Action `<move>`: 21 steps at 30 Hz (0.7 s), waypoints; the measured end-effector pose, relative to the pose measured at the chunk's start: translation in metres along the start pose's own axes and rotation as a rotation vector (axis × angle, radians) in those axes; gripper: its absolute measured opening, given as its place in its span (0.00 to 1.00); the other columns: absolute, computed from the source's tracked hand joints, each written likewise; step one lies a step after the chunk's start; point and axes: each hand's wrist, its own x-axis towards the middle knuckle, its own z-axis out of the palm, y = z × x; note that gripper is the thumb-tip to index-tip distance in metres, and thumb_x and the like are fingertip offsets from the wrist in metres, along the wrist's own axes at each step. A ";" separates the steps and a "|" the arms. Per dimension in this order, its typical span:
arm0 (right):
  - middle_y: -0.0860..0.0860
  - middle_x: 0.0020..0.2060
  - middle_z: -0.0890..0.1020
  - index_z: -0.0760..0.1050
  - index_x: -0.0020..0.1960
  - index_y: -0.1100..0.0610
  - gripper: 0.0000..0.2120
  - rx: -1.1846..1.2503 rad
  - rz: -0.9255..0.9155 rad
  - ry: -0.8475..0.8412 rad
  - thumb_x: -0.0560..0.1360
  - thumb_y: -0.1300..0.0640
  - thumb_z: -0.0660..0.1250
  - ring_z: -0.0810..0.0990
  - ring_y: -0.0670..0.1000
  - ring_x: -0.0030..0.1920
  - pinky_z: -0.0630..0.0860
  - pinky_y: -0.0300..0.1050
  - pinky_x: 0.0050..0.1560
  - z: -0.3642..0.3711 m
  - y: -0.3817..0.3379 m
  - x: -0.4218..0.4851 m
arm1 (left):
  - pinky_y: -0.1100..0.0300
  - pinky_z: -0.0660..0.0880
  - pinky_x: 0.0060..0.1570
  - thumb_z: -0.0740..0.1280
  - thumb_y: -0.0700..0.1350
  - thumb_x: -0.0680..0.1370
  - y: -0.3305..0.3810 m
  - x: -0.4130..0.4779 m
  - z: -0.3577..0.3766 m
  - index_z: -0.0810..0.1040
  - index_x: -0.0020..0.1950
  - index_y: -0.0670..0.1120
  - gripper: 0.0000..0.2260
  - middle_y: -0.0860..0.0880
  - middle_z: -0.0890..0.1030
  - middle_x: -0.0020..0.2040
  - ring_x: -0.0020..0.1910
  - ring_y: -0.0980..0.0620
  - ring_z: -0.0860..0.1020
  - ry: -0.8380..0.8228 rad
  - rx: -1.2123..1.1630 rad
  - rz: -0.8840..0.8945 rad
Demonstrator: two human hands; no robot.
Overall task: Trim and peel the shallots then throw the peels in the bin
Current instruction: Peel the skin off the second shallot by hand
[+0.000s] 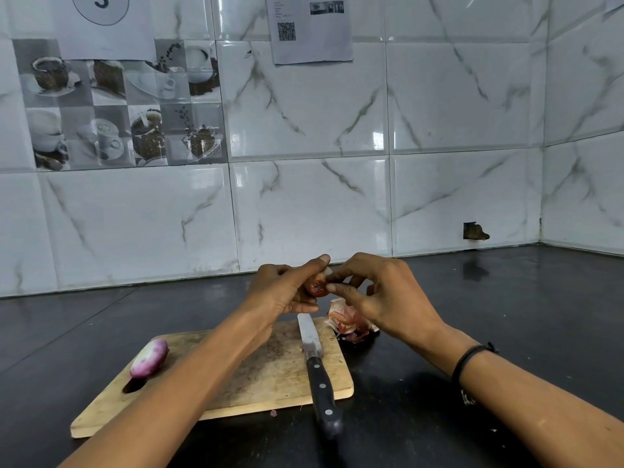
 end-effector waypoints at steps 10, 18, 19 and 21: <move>0.43 0.42 0.84 0.81 0.52 0.53 0.03 0.111 0.101 0.003 0.80 0.56 0.69 0.84 0.42 0.41 0.77 0.33 0.49 -0.002 -0.004 -0.001 | 0.54 0.84 0.47 0.77 0.57 0.70 0.001 -0.001 0.001 0.86 0.50 0.39 0.22 0.40 0.87 0.44 0.44 0.44 0.87 -0.039 -0.058 -0.038; 0.48 0.39 0.86 0.79 0.51 0.51 0.04 0.266 0.242 0.002 0.81 0.52 0.67 0.80 0.36 0.33 0.73 0.31 0.37 -0.005 -0.010 -0.003 | 0.53 0.83 0.51 0.77 0.56 0.71 0.001 -0.001 0.002 0.85 0.51 0.37 0.22 0.40 0.87 0.45 0.47 0.44 0.86 -0.051 -0.090 -0.021; 0.48 0.38 0.86 0.79 0.50 0.51 0.04 0.281 0.257 0.001 0.81 0.51 0.67 0.80 0.36 0.33 0.73 0.32 0.38 -0.004 -0.010 -0.003 | 0.53 0.83 0.51 0.77 0.56 0.70 0.001 0.000 0.003 0.85 0.51 0.37 0.22 0.40 0.87 0.45 0.48 0.44 0.86 -0.048 -0.093 -0.021; 0.48 0.38 0.86 0.79 0.50 0.51 0.04 0.310 0.288 0.001 0.81 0.52 0.66 0.80 0.37 0.33 0.73 0.36 0.40 -0.004 -0.009 -0.003 | 0.54 0.83 0.50 0.77 0.56 0.70 0.001 0.000 0.003 0.85 0.50 0.37 0.22 0.40 0.87 0.45 0.48 0.45 0.86 -0.044 -0.098 -0.024</move>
